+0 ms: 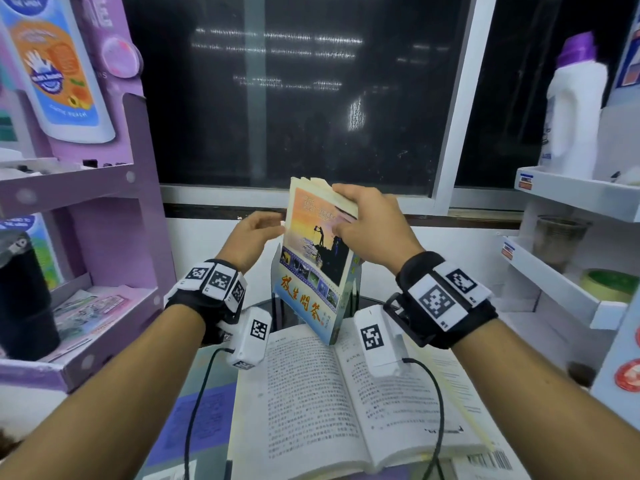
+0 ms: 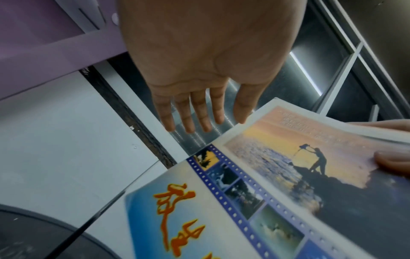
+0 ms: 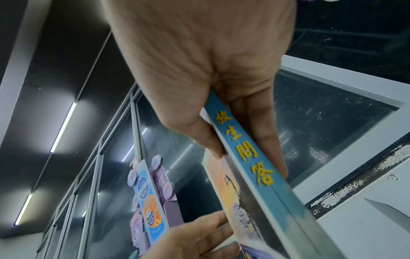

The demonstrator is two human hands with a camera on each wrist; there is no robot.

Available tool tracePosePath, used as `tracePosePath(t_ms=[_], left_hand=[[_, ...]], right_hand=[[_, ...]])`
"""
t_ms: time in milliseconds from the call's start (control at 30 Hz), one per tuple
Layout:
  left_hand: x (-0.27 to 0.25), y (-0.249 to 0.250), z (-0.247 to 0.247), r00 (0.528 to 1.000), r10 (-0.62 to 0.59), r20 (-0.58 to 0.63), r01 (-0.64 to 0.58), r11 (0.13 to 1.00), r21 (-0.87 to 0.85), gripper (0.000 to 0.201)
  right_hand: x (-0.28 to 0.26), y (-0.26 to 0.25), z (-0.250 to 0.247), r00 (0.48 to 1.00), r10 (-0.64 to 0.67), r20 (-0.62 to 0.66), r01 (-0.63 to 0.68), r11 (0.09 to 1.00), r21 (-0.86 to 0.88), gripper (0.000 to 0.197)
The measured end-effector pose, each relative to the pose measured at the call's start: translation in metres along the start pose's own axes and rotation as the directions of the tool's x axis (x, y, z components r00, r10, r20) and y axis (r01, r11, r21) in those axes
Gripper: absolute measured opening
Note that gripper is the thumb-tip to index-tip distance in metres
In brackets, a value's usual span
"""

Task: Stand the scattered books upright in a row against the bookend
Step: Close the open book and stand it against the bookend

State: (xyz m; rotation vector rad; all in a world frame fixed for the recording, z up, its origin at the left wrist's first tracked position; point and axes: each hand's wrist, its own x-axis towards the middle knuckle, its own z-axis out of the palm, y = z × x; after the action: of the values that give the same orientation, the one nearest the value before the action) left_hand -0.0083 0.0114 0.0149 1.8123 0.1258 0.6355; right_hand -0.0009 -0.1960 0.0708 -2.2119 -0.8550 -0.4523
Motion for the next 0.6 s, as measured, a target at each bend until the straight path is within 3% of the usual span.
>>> tracePosePath(t_ms=[367, 600], left_hand=[[0.033, -0.064, 0.002, 0.980, -0.193, -0.056, 0.198, 0.972, 0.124, 0.029], [0.043, -0.078, 0.004, 0.967, -0.253, 0.026, 0.251, 0.966, 0.060, 0.025]], right_hand=[[0.052, 0.018, 0.048, 0.993, 0.109, -0.036, -0.111, 0.993, -0.044, 0.046], [0.078, 0.036, 0.090, 0.984, 0.176, 0.036, -0.172, 0.980, -0.102, 0.052]])
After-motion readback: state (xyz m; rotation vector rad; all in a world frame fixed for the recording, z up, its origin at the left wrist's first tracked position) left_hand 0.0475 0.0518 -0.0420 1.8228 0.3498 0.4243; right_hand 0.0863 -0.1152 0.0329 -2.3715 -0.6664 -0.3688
